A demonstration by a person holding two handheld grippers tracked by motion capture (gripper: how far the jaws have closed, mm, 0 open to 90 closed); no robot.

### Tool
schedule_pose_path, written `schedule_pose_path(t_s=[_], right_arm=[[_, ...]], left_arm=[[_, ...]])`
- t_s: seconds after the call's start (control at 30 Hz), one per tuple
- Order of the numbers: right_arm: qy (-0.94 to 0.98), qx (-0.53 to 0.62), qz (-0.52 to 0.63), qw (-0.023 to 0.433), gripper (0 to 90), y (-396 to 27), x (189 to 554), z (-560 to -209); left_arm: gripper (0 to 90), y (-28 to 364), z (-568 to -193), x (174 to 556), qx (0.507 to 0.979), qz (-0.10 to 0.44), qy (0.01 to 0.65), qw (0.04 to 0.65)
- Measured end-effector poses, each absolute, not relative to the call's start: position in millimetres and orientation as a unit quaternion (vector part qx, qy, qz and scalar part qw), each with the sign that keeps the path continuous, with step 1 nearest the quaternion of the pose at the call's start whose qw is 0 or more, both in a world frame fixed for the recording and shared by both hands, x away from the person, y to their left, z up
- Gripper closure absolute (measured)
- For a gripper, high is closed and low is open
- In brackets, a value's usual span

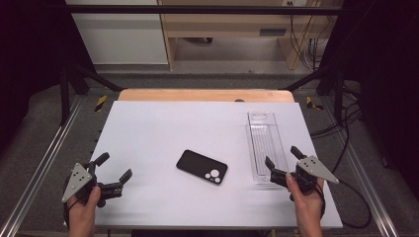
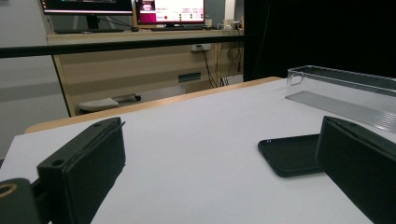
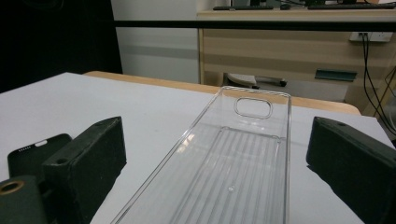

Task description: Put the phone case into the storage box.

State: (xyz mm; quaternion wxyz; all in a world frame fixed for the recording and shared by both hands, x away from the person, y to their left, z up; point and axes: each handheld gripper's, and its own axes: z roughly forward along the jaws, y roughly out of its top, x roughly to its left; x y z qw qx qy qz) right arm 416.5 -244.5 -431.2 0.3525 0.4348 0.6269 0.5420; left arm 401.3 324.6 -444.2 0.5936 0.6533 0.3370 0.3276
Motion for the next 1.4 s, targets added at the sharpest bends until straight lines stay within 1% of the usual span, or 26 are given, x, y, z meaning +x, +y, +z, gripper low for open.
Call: schedule_pose_path(t_s=[0.27,0.4,0.47,0.6,0.73,0.9,1.0,1.07,1.1,1.13,1.23,1.27,1.3,1.37,1.4], right_arm=[[0.631,0.435,0.530,0.362,4.5,-241,414,-431],[0.628,0.434,0.541,0.352,3.9,-238,413,-430],[0.624,0.429,0.555,0.345,2.9,-233,410,-427],[0.632,0.423,0.544,0.355,3.0,-226,408,-426],[0.636,0.415,0.548,0.351,2.9,-214,410,-422],[0.638,0.413,0.557,0.335,3.1,-189,411,-415],[0.654,0.398,0.549,0.336,4.0,-168,410,-411],[0.659,0.389,0.556,0.325,3.8,-153,410,-410],[0.660,0.383,0.563,0.317,4.6,-138,411,-410],[0.660,0.383,0.563,0.317,4.6,-138,411,-410],[0.675,0.379,0.558,0.299,5.6,-112,417,-414],[0.675,0.379,0.558,0.299,5.6,-112,417,-414],[0.691,0.374,0.538,0.304,7.8,-100,421,-417],[0.695,0.375,0.533,0.303,9.4,-95,423,-418],[0.702,0.377,0.528,0.293,12.3,-88,428,-419]], left_arm=[[1.6,322,-445,403,0.657,0.325,0.336,0.592],[1.6,320,-446,403,0.662,0.324,0.335,0.588],[1.6,320,-446,402,0.665,0.324,0.332,0.585],[1.6,319,-446,402,0.663,0.323,0.334,0.587],[1.6,319,-447,403,0.665,0.322,0.336,0.584],[1.6,318,-448,403,0.666,0.321,0.336,0.583],[1.6,319,-448,403,0.666,0.322,0.337,0.582],[1.6,319,-449,402,0.664,0.322,0.339,0.583],[1.6,319,-449,402,0.665,0.322,0.338,0.583],[1.6,319,-449,402,0.665,0.322,0.338,0.583],[1.6,320,-448,402,0.666,0.325,0.336,0.581],[1.6,320,-448,402,0.665,0.326,0.337,0.581],[1.6,321,-448,402,0.664,0.326,0.338,0.582],[1.6,321,-447,402,0.661,0.328,0.340,0.584],[1.6,321,-447,402,0.661,0.328,0.340,0.584]])
